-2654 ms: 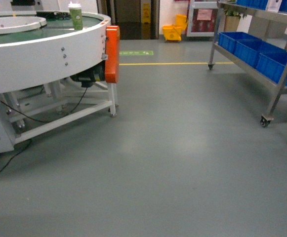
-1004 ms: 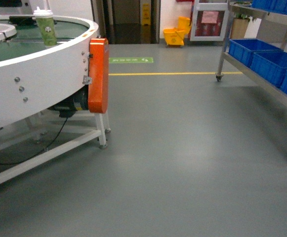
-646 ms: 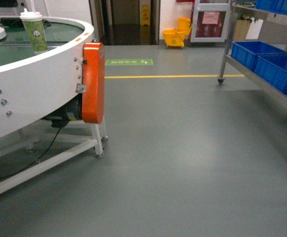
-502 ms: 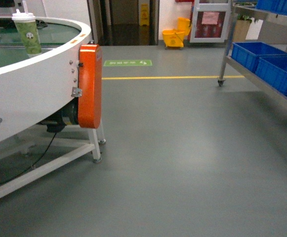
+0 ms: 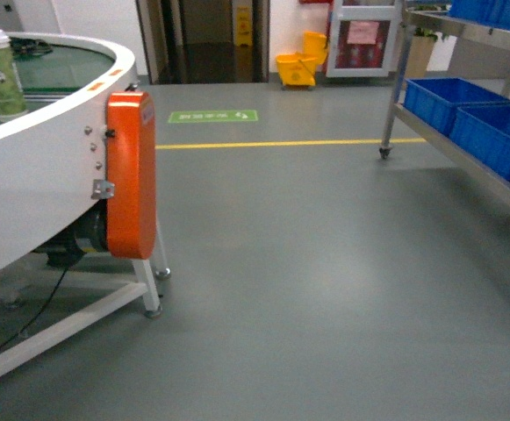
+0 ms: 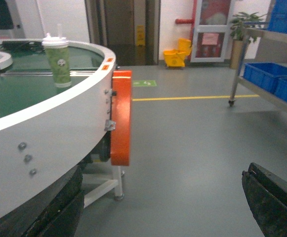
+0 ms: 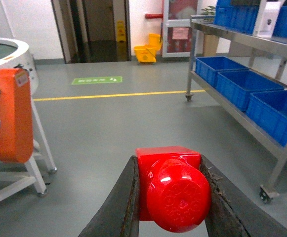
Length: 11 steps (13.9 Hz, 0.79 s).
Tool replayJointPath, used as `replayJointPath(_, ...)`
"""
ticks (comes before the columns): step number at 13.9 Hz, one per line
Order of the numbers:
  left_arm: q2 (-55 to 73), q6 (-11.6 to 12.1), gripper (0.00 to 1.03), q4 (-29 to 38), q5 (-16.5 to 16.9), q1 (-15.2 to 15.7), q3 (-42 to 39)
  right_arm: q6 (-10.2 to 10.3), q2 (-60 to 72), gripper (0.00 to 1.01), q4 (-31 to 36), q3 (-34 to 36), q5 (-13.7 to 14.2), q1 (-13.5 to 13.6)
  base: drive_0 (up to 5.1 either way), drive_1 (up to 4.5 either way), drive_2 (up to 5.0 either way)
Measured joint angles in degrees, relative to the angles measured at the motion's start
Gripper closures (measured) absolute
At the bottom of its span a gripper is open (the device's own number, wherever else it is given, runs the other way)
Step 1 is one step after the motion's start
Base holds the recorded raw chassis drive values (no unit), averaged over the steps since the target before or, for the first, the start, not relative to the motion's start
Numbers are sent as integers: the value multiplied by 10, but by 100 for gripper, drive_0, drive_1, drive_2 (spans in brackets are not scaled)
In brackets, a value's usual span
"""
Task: Pick red block from blue box to shelf
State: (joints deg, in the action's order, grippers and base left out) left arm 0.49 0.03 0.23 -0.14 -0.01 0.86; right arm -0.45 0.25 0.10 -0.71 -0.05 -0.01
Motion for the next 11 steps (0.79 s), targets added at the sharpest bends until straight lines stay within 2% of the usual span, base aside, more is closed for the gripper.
replayJointPath(11, 0, 0, 5, -4, 1, 0, 0, 0, 0, 75, -3, 0, 0, 0, -187, -187, -187)
